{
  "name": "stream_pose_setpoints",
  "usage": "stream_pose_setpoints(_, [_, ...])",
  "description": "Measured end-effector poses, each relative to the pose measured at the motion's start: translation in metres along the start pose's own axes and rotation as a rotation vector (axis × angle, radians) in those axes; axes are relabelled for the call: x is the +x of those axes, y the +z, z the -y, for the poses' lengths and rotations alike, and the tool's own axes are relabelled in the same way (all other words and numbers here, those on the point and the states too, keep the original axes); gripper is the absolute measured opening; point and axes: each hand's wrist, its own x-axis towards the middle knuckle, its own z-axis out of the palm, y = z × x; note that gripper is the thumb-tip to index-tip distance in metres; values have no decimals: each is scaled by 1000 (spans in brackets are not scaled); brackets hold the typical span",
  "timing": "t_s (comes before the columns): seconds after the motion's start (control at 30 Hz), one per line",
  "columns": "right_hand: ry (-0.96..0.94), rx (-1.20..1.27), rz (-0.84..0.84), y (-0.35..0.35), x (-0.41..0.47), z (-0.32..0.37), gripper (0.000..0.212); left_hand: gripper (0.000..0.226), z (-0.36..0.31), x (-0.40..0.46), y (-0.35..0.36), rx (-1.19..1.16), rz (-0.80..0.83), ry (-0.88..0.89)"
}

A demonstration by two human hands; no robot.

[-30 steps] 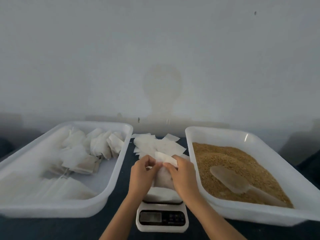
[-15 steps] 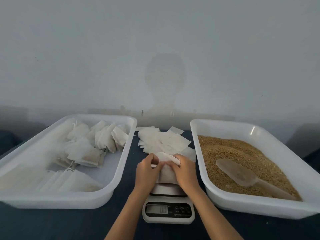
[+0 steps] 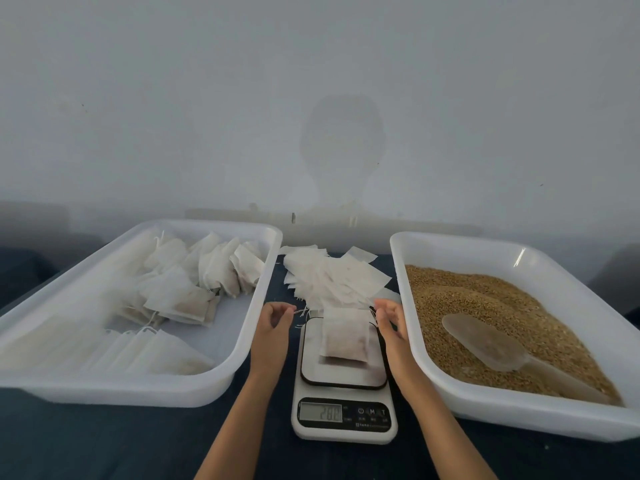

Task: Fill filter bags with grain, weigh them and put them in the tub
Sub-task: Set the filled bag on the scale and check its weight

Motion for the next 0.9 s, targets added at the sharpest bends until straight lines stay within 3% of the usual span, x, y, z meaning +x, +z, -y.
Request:
stream_pose_setpoints(0.4, [-8, 59, 29, 0, 0, -7, 20, 9, 0, -3, 0, 8, 0, -1])
stream_pose_setpoints(0.53, [9, 50, 61, 0, -2, -7, 17, 8, -2, -5, 2, 68, 78, 29])
stream_pose_setpoints(0.73, [-7, -36, 118, -1, -4, -3, 24, 51, 0, -10, 17, 447, 213, 184])
stream_pose_setpoints(0.9, [-68, -100, 135, -1, -5, 7, 29, 67, -9, -12, 24, 519, 307, 204])
